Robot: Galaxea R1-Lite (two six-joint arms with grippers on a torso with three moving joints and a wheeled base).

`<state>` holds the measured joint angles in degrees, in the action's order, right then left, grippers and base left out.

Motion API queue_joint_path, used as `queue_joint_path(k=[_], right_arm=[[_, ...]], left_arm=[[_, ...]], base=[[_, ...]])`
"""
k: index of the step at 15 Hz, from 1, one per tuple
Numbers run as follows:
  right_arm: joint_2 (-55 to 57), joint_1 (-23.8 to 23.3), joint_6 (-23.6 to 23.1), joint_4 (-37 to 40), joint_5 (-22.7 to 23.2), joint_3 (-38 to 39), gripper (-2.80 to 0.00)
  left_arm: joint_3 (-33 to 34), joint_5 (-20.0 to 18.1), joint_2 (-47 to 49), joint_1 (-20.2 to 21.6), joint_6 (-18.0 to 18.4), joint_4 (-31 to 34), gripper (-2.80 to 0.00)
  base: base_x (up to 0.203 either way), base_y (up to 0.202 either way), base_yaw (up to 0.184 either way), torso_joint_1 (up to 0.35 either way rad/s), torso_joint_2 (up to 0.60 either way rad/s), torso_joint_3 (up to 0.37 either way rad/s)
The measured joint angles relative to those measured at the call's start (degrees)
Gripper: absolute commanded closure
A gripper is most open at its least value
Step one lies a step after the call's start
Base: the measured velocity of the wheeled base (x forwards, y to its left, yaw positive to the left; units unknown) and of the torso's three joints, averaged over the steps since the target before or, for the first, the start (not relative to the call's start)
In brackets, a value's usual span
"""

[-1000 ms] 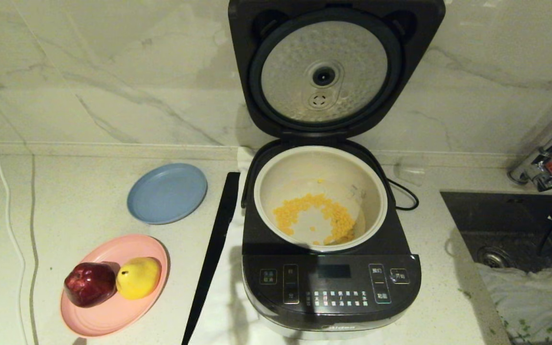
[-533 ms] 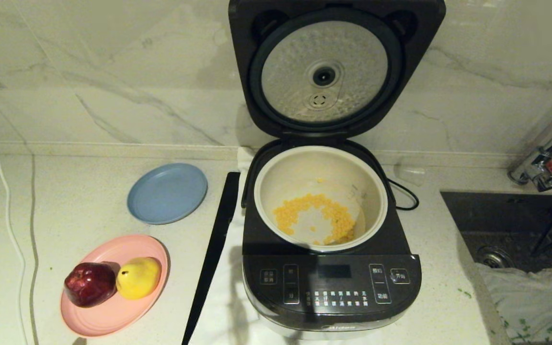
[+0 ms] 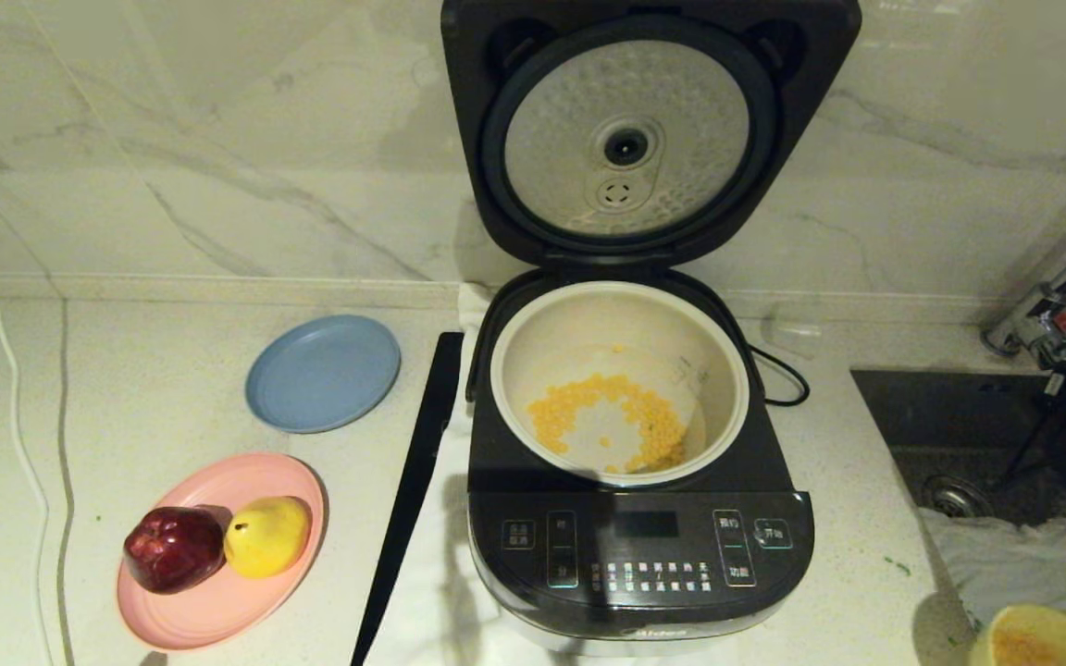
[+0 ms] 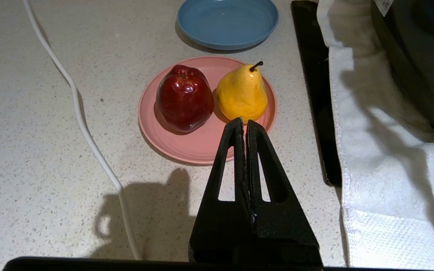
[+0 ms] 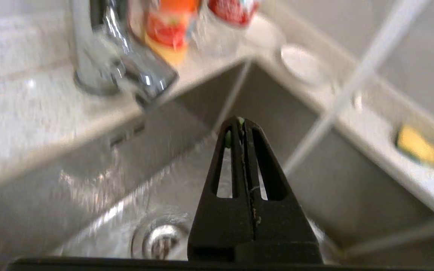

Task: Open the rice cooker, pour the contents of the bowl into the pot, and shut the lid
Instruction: Turn off the tap

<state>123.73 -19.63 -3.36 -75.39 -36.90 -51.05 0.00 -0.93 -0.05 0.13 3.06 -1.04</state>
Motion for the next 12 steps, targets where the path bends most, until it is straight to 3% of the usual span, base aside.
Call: queue_joint_path(k=[12], right_arm=[[11.9,0.4,-6.4,-1.8,-0.7,-16.7,0.00]], left_arm=[[0.0,0.0,0.0,0.0,0.0,0.0,0.00]], base=[[0.000,0.000,0.000,0.000,0.00,0.000]])
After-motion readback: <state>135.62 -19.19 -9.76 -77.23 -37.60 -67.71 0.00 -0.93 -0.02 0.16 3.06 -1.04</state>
